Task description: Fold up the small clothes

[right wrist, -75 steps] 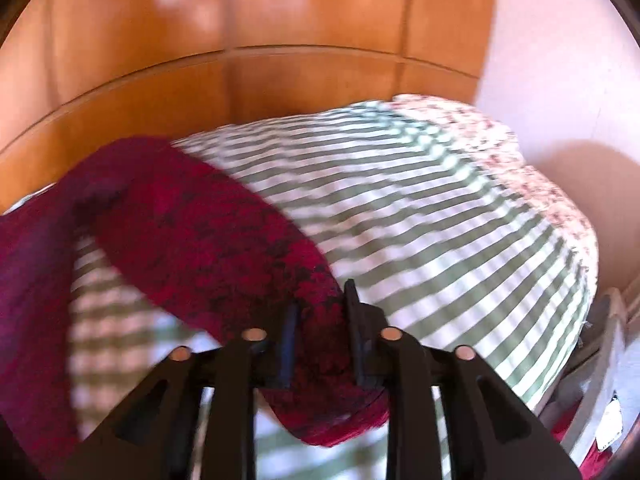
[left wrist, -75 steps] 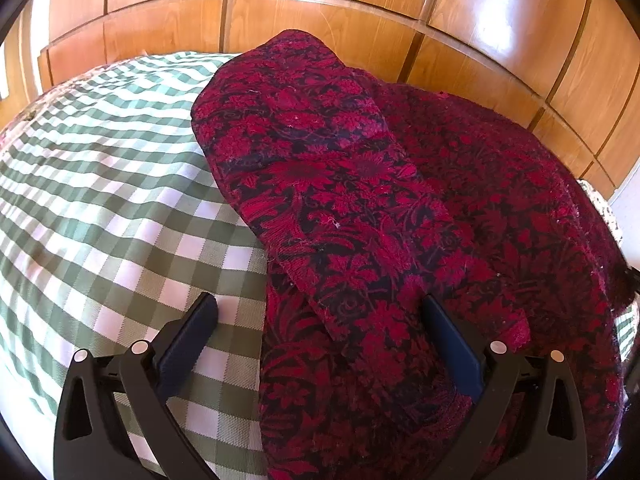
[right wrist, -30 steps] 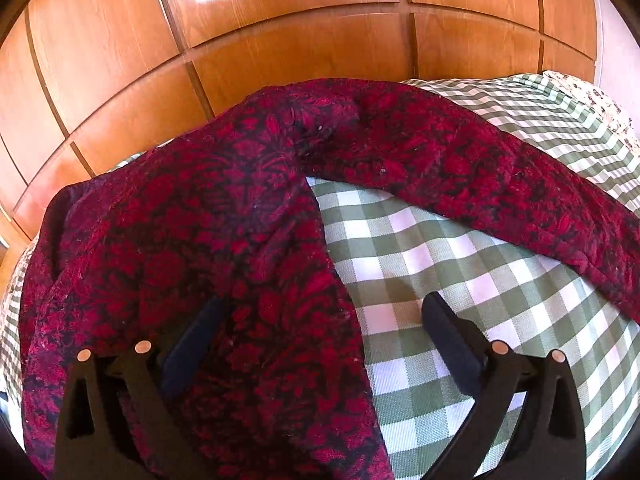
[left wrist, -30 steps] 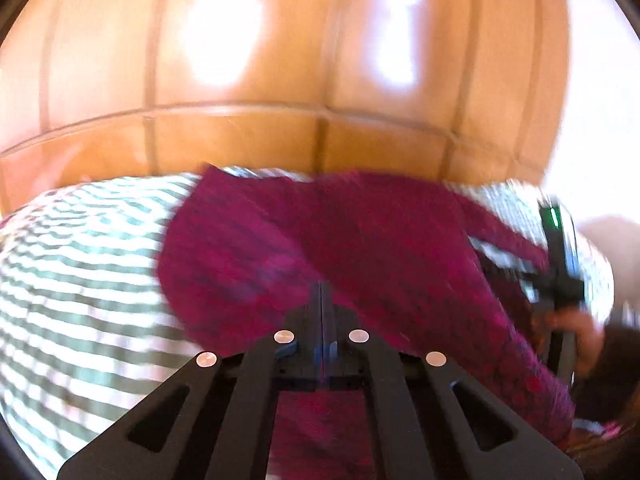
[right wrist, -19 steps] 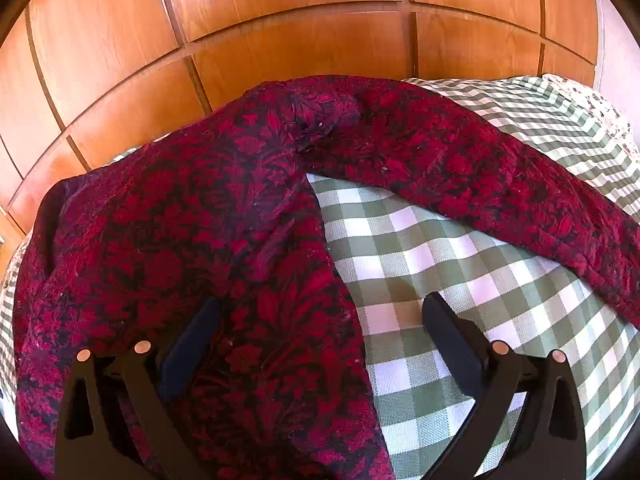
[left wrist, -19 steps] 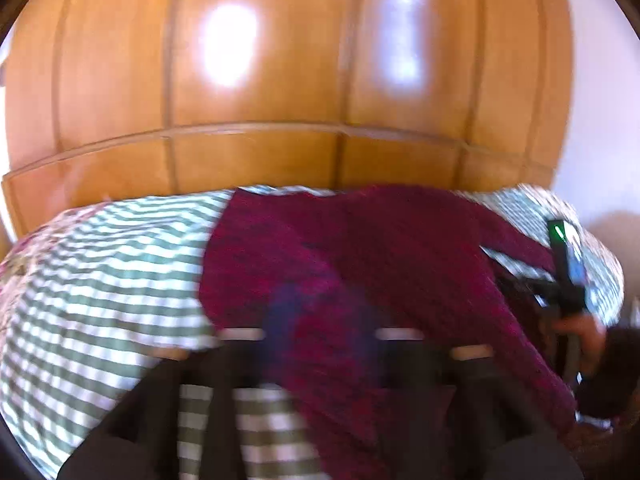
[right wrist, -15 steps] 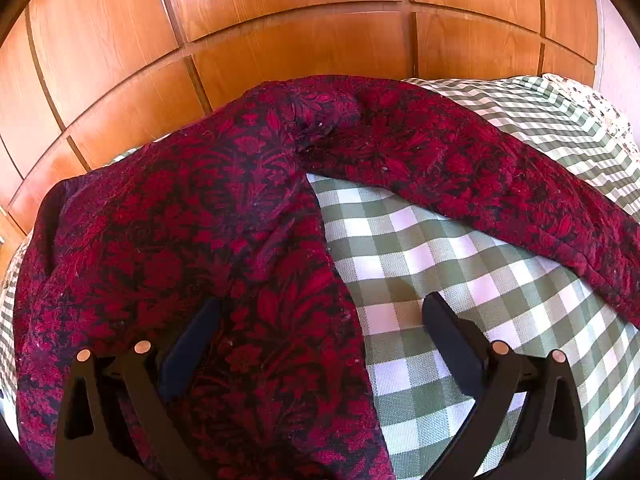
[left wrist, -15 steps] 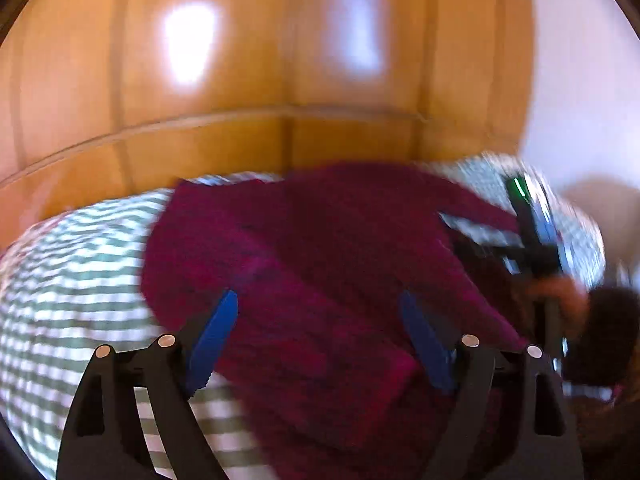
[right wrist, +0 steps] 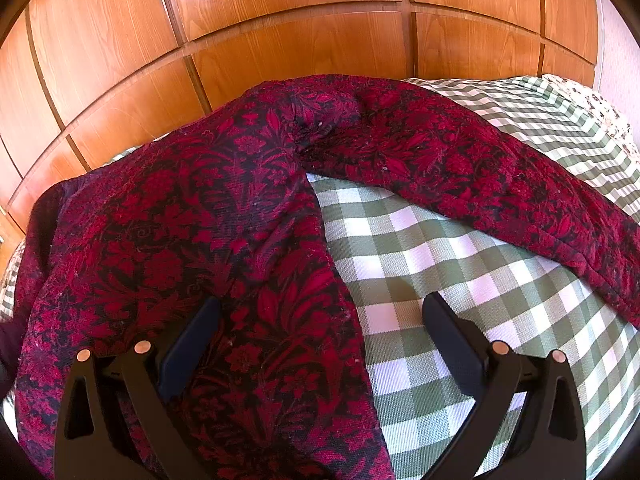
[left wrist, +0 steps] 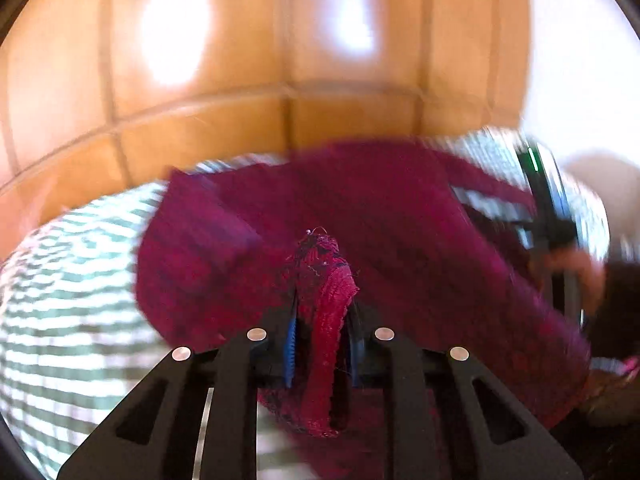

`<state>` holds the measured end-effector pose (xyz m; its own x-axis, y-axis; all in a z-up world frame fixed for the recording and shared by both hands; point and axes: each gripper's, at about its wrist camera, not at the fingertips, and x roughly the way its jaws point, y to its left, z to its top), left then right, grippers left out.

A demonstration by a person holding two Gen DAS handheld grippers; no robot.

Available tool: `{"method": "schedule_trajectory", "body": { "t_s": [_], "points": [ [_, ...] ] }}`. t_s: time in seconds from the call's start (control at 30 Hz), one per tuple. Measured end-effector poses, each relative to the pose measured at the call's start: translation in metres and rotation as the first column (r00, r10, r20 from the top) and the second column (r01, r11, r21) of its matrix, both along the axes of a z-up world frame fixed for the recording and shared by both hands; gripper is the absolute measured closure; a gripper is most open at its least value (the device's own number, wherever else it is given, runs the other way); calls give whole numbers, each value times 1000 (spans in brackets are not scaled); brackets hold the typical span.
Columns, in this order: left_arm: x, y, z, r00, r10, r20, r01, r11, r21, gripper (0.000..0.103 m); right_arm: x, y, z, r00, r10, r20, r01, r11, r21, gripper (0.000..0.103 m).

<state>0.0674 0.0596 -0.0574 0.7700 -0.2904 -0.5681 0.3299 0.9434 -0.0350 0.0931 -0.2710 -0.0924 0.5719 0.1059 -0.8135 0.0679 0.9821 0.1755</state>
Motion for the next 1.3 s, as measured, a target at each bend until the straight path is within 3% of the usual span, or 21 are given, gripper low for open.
{"method": "schedule_trajectory", "body": {
  "t_s": [0.13,0.33,0.43,0.47,0.5,0.57,0.63,0.67,0.7,0.8,0.83,0.93,1.03,1.1,1.17,1.3],
  "points": [
    [10,75,38,979,187,80,-175,974,-141,85,0,0,0,1000,0,0,0,1000,-1,2],
    [27,157,64,893,423,154,-410,905,-112,85,0,0,0,1000,1,0,-1,1000,-2,2],
    [50,207,55,825,557,91,-552,830,-79,81,0,0,-1,1000,1,-1,-1,1000,-3,2],
    [57,223,47,792,608,50,-604,793,-72,66,0,1,-1,1000,1,-1,-1,1000,-4,2],
    [63,242,42,730,683,3,-682,729,-61,56,0,1,-1,1000,1,-2,-1,1000,-5,2],
    [58,259,33,656,754,-34,-753,650,-103,29,0,1,-1,1000,1,-1,-1,1000,-5,2],
    [42,265,24,601,798,-45,-791,586,-174,21,0,1,-1,1000,1,-1,-1,1000,-5,2],
    [36,261,19,596,802,-51,-793,576,-200,20,0,1,-1,1000,1,-2,-1,1000,-6,2],
    [33,256,14,603,796,-56,-786,582,-208,20,0,1,-1,1000,2,-3,-2,1000,-8,2],
    [19,224,-3,679,728,-95,-723,639,-263,20,1,1,-2,1000,3,-7,-4,1000,-13,2],
    [14,208,-10,730,673,-121,-673,678,-296,20,1,1,-2,1000,4,-9,-5,1000,-11,2],
    [12,155,-31,846,495,-200,-533,773,-343,21,3,-3,-1,1000,5,-15,-5,1000,13,2],
    [9,97,-46,923,300,-240,-372,854,-364,21,0,-17,8,1000,5,-12,-4,994,106,3],
    [4,65,-50,952,190,-241,-269,893,-361,21,-9,-30,17,1000,9,-1,-9,988,157,5],
    [0,40,-55,961,105,-255,-192,918,-347,21,-18,-37,22,1000,26,3,-26,990,139,9],
    [-3,17,-77,942,-9,-334,-123,920,-373,23,-44,-54,22,998,56,-30,-52,992,117,26]
  ]
}}
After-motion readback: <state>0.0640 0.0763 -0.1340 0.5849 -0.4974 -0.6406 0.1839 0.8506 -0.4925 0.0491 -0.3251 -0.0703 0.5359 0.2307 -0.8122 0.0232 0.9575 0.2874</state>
